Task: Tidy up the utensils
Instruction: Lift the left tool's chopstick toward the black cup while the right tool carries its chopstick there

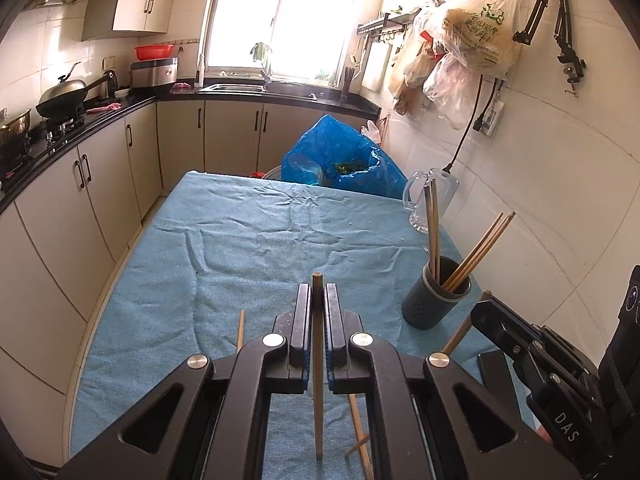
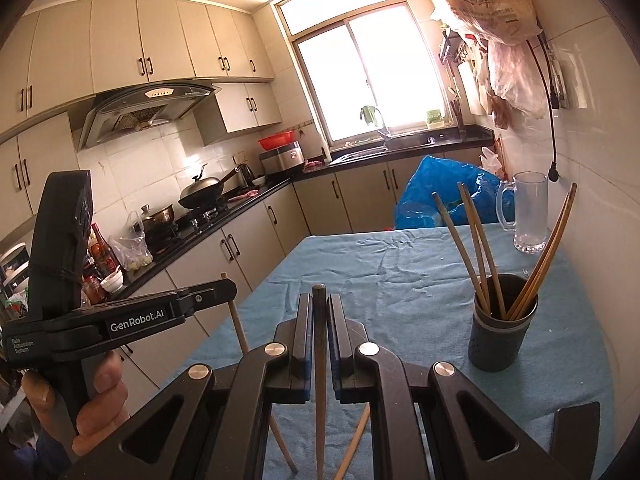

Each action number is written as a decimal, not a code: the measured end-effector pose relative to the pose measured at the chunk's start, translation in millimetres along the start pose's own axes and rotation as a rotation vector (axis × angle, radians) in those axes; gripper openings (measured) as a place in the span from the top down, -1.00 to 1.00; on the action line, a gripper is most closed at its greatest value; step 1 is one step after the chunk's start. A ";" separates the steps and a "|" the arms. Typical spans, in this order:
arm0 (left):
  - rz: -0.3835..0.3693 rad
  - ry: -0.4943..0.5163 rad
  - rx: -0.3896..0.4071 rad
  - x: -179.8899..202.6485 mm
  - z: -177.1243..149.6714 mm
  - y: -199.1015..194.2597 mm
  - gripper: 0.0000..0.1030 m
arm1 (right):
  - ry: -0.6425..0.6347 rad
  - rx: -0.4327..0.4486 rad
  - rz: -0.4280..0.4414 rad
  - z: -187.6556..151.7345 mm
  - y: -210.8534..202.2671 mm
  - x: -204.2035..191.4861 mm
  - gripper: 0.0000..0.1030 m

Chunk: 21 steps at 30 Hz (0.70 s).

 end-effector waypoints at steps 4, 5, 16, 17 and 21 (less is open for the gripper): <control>-0.004 0.005 0.005 2.3 2.5 -2.6 0.90 | -0.005 0.020 -0.001 3.5 -6.7 0.5 0.84; -0.003 0.006 0.007 2.6 3.1 -3.2 0.90 | -0.006 0.026 -0.003 4.5 -8.4 0.6 0.84; 0.004 0.008 0.024 5.3 9.8 -11.5 0.90 | -0.002 0.046 0.000 10.4 -17.9 2.2 0.84; 0.005 0.009 0.025 5.8 10.5 -11.9 0.90 | -0.002 0.046 0.000 10.7 -18.3 2.1 0.84; 0.002 0.013 0.025 7.6 11.6 -13.3 0.90 | -0.001 0.053 -0.004 12.2 -21.2 2.8 0.84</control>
Point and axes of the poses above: each gripper's, at about its wrist camera, not at the fingertips, and y roughly the way its jaws point, x to its right, z to its top, the point moved 9 cm from there along y, roughly the way its jaws point, and after that the axes turned 6 degrees about y, right-handed, at the moved point
